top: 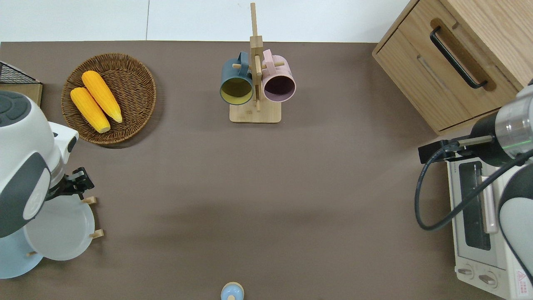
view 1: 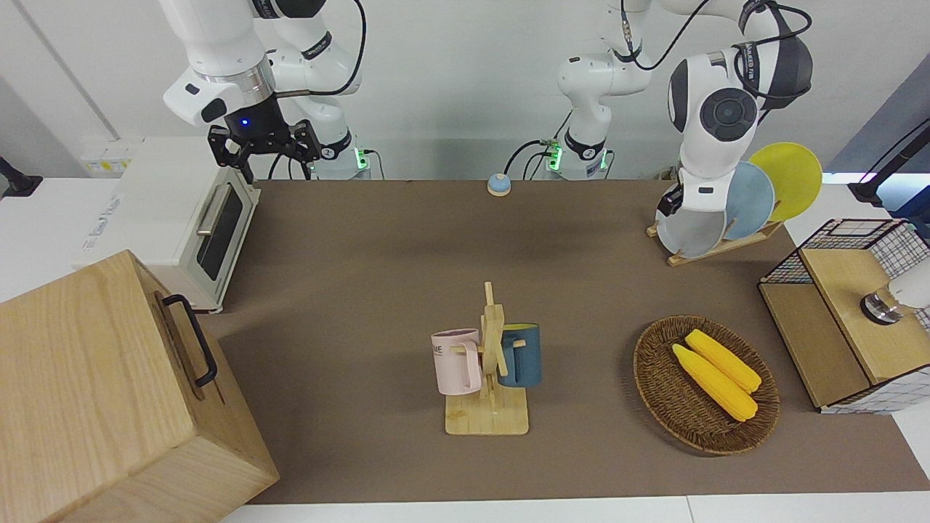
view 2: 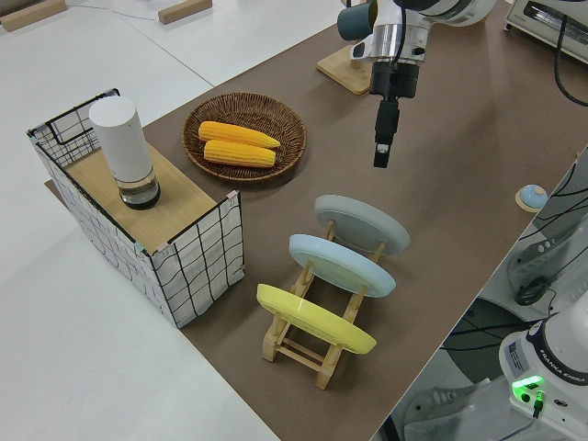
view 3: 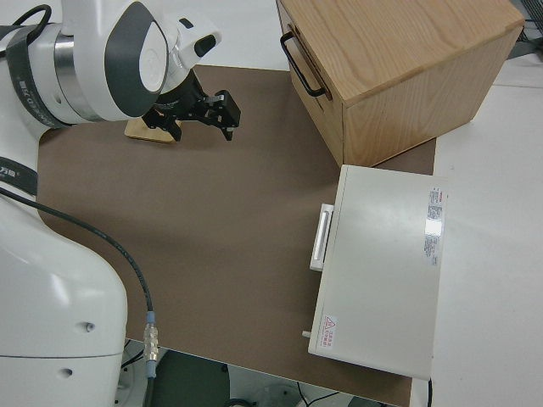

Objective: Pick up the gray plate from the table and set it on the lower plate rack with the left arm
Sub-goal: 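Open the left gripper and withdraw it from the rack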

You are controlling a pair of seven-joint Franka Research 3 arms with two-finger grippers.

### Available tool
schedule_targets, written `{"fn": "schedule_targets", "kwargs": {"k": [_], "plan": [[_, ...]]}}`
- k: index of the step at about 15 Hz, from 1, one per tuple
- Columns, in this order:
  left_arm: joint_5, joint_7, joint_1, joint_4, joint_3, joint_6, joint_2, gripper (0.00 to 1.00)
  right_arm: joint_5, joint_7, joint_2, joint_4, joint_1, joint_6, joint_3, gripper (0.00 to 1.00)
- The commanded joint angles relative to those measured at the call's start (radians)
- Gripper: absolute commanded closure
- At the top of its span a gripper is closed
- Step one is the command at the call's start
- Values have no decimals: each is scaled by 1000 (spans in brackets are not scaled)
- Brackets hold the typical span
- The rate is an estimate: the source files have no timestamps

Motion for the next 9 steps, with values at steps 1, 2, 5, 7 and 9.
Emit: {"fn": "schedule_targets", "kwargs": {"k": [1,2,5,7,9], "plan": [[-140,97,-1,125,39,-9,2,13,-1,12,-1,9,-19,-14,17,17],[-186,137,-1,154,73,-15,-1,13,-1,12,-3,9,-19,-14,17,17],[-213,292,-4,199,110,-18,-24,17,-1,12,-3,9,-19,-14,17,17],[-211,456,-4,225,116,-29,-35,19,-1,12,-1,9,-19,-14,17,17],[-222,601,-2,248,130,-53,-37,17,-1,12,-1,9,-19,-14,17,17]]}}
